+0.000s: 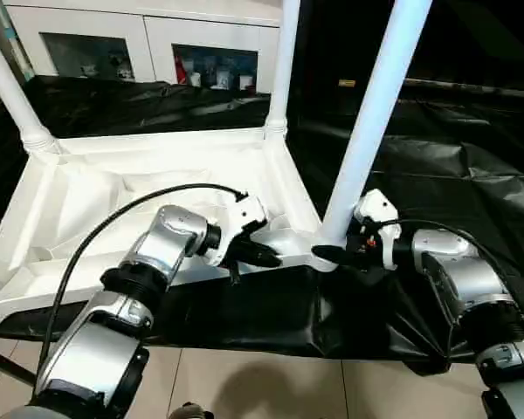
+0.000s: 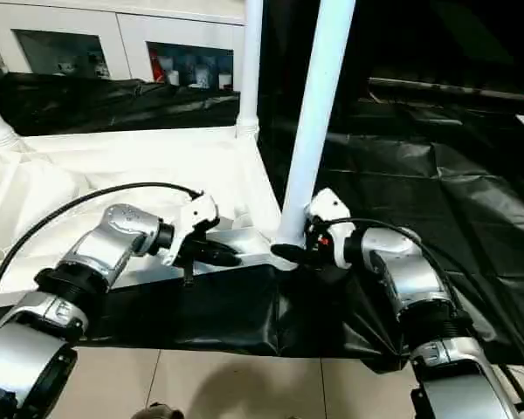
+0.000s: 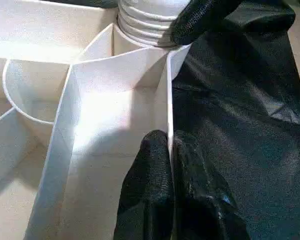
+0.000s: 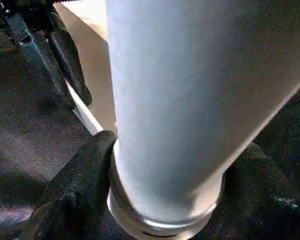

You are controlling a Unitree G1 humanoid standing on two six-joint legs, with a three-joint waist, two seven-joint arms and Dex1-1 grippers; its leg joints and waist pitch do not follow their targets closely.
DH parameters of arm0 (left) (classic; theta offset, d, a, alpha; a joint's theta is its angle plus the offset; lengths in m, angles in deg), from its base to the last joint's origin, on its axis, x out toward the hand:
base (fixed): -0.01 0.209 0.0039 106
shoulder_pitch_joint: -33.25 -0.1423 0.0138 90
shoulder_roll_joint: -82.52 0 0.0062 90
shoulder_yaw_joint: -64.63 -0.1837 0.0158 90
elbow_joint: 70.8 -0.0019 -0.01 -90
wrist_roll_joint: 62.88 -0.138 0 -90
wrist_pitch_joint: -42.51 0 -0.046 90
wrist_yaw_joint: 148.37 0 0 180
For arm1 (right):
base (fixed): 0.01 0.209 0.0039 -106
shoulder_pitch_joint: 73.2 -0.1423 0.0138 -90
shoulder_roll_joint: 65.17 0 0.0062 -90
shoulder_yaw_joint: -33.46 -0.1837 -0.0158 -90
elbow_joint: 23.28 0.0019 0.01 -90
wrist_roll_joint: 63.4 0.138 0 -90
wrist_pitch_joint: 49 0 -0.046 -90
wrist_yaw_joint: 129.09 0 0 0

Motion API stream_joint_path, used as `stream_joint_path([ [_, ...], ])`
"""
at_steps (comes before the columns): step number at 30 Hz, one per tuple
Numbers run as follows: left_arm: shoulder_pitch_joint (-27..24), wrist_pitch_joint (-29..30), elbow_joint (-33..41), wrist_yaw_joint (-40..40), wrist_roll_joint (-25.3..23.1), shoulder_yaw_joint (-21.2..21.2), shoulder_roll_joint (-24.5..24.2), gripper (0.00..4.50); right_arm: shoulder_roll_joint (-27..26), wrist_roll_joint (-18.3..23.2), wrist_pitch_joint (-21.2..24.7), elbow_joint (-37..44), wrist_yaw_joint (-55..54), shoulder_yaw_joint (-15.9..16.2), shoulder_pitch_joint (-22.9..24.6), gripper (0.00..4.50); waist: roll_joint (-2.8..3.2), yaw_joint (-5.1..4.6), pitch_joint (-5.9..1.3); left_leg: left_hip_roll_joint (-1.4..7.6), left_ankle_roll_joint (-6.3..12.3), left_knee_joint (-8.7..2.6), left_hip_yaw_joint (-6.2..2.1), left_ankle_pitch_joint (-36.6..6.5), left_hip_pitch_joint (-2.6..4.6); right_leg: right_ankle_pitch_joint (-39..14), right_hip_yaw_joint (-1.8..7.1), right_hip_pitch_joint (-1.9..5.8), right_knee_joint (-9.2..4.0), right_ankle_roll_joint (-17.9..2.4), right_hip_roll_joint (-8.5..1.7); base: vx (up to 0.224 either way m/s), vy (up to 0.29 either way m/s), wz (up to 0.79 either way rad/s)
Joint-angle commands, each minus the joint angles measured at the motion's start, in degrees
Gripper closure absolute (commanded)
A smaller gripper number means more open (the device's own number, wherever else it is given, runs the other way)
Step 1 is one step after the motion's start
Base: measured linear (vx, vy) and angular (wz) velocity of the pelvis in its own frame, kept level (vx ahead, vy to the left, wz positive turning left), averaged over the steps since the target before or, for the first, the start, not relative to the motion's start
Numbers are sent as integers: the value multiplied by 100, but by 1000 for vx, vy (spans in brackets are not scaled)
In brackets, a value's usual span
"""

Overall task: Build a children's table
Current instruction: Rotate leg to tighten

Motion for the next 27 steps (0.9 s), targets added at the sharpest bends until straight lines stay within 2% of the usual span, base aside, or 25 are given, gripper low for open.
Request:
stream_joint_path([
  [1,-22,-150,244,178,322,77,152,450,-28,-34,-54,-74,72,52,16,176,-62,-15,-389,282,356,-373,-132,-1019,126,-1054,254,271,-397,-1383,-366,0,0,0],
  [4,-8,-113,163,-100,251,118,177,450,-108,-33,-61,-125,-43,20,77,176,-62,-18,-387,281,362,-374,-132,-1030,126,-1062,252,269,-400,-1394,-366,0,0,0],
  [5,28,-107,64,-414,208,184,231,450,-200,-23,-9,-208,-271,-57,91,176,-62,-26,-384,280,353,-377,-133,-1053,127,-1106,252,265,-407,-1385,-365,0,0,0],
  [6,84,-79,-60,-802,177,279,309,450,-323,-33,-5,-340,-630,-165,81,176,-56,-43,-382,283,312,-382,-138,-1093,128,-1149,258,254,-408,-1382,-370,0,0,0],
  [7,134,-40,-166,-1146,170,370,403,450,-482,-39,15,-508,-1110,-307,58,176,-83,-64,-382,273,259,-383,-138,-1138,137,-1269,255,238,-425,-1358,-372,0,0,0],
  [9,246,121,-410,-2027,116,536,662,450,-909,-44,102,-902,-2408,-655,-23,176,-71,-88,-377,270,165,-401,-157,-1186,130,-1459,249,249,-442,-1298,-377,0,0,0],
  [11,286,200,-509,-2345,127,605,802,450,-1130,-52,151,-1043,-3085,-805,-70,177,-62,-131,-370,265,57,-417,-163,-1320,146,-1637,248,232,-467,-1242,-370,0,0,0],
  [12,351,233,-659,-2888,105,677,1018,450,-1446,6,207,-1203,-3775,-974,-136,177,-52,-168,-373,258,18,-418,-161,-1358,157,-1670,256,215,-478,-1214,-368,0,0,0],
  [13,351,233,-659,-2888,105,677,1018,450,-1446,6,207,-1203,-3775,-974,-136,177,-61,-183,-369,251,29,-418,-159,-1402,155,-1717,257,213,-496,-1192,-368,0,0,0],
  [14,427,197,-803,-3517,100,761,1324,450,-1908,93,203,-1375,-4378,-1082,-269,177,-53,-189,-372,242,36,-414,-162,-1419,147,-1735,254,230,-498,-1171,-372,0,0,0],
  [15,454,184,-843,-3603,103,755,1436,450,-2081,100,199,-1451,-4555,-1081,-340,177,-62,-221,-372,236,65,-416,-159,-1447,157,-1796,256,211,-522,-1135,-366,0,0,0],
  [18,509,56,-939,-3651,51,661,1565,450,-2319,-7,105,-1620,-4574,-1022,-480,177,-51,-214,-373,229,132,-413,-156,-1423,143,-1818,254,216,-529,-1056,-362,0,0,0],
  [19,511,37,-944,-3636,38,644,1567,450,-2333,-17,89,-1626,-4529,-1007,-487,177,-79,-219,-370,223,163,-415,-154,-1453,136,-1875,248,222,-539,-1006,-355,0,0,0],
  [20,518,-24,-954,-3580,-9,596,1568,450,-2371,-51,8,-1645,-4426,-968,-512,177,-74,-215,-370,220,177,-416,-158,-1454,126,-1911,247,226,-538,-981,-361,0,0,0],
  [22,513,-84,-948,-3470,-49,556,1527,450,-2356,-51,-106,-1618,-4310,-964,-520,122,-59,-214,-364,236,181,-426,-164,-1496,134,-1968,249,215,-551,-941,-368,0,0,0],
  [25,498,-186,-950,-3298,-95,505,1396,450,-2203,-34,-224,-1564,-4109,-994,-544,101,-71,-234,-363,233,207,-439,-175,-1576,105,-1981,245,236,-542,-932,-366,0,0,0],
  [26,494,-207,-949,-3264,-102,496,1364,450,-2161,-27,-239,-1553,-4060,-1001,-551,71,-72,-241,-363,231,207,-443,-181,-1568,95,-1994,243,242,-543,-923,-371,0,0,0],
  [27,476,-242,-926,-3137,-107,482,1265,450,-1997,-10,-215,-1497,-3856,-1007,-578,63,-80,-255,-359,236,217,-442,-180,-1578,102,-2025,242,233,-549,-929,-371,0,0,0],
])
